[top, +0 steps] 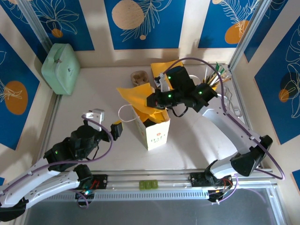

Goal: Pack the takeout coffee

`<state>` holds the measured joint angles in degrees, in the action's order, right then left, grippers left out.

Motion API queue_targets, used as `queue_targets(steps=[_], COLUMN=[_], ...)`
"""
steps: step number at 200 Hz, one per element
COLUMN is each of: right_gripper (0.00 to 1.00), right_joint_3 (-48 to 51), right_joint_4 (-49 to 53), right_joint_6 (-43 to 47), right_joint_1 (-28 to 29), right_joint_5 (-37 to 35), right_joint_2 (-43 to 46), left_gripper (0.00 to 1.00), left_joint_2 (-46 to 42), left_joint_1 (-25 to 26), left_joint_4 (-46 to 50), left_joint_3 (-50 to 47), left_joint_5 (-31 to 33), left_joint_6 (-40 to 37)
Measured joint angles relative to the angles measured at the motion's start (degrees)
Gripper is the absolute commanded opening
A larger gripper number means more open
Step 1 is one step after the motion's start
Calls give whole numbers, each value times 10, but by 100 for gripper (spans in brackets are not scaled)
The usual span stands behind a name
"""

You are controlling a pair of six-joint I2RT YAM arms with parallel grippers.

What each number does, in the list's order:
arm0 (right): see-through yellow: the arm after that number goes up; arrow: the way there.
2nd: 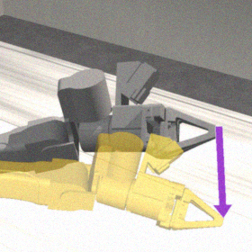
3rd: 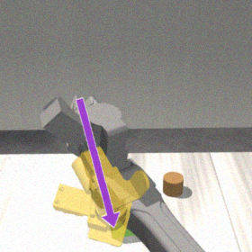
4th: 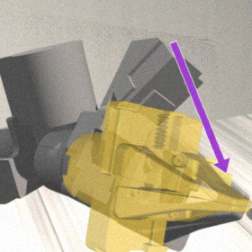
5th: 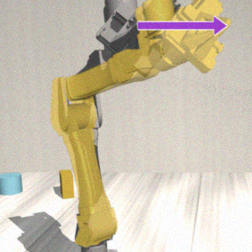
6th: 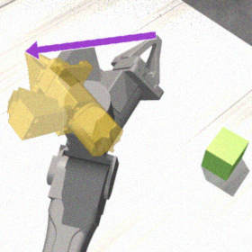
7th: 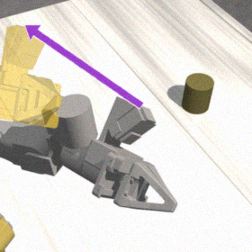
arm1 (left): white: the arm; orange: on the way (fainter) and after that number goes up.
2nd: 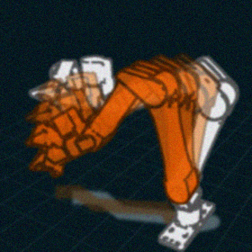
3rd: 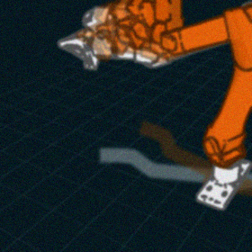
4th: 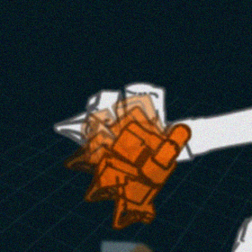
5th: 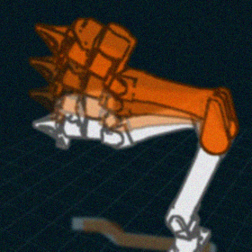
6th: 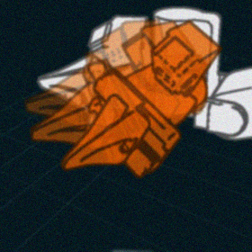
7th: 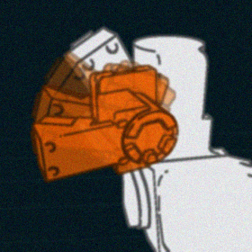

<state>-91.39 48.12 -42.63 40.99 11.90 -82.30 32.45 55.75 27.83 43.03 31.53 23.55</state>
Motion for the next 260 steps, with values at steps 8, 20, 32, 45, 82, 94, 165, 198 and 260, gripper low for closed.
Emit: queue_targets(steps=[8,20,32,45,82,94,165,198,260], right_gripper=[0,0,0,0,0,0,0,11,27], right_joint_3=[-1,-1,-1,-1,-23,-27,-61,-80,-144], right_joint_4=[14,33,51,67,113,125,202,224,237], right_joint_6=[4,9,11,13,21,22,20,22,37], right_joint_1=[9,20,31,42,69,77,110,112,115], right_joint_5=[-19,-44,-71,-97,-157,-172,-259,-277,-287], right_joint_2=[-6,-16,-23,-30,-54,-63,-96,-108,-108], left_gripper=[99,99,99,99,99,99,99,99,99], left_joint_2=[0,0,0,0,0,0,-1,-2,-9], left_joint_1=[0,0,0,0,0,0,0,0,0], left_joint_4=[0,0,0,-4,-9,-9,-10,-10,-9], left_joint_3=[0,0,0,0,0,0,-2,-2,-4], left_joint_5=[0,0,0,0,0,0,-3,-4,-4], left_joint_6=[0,0,0,0,0,0,2,2,2])
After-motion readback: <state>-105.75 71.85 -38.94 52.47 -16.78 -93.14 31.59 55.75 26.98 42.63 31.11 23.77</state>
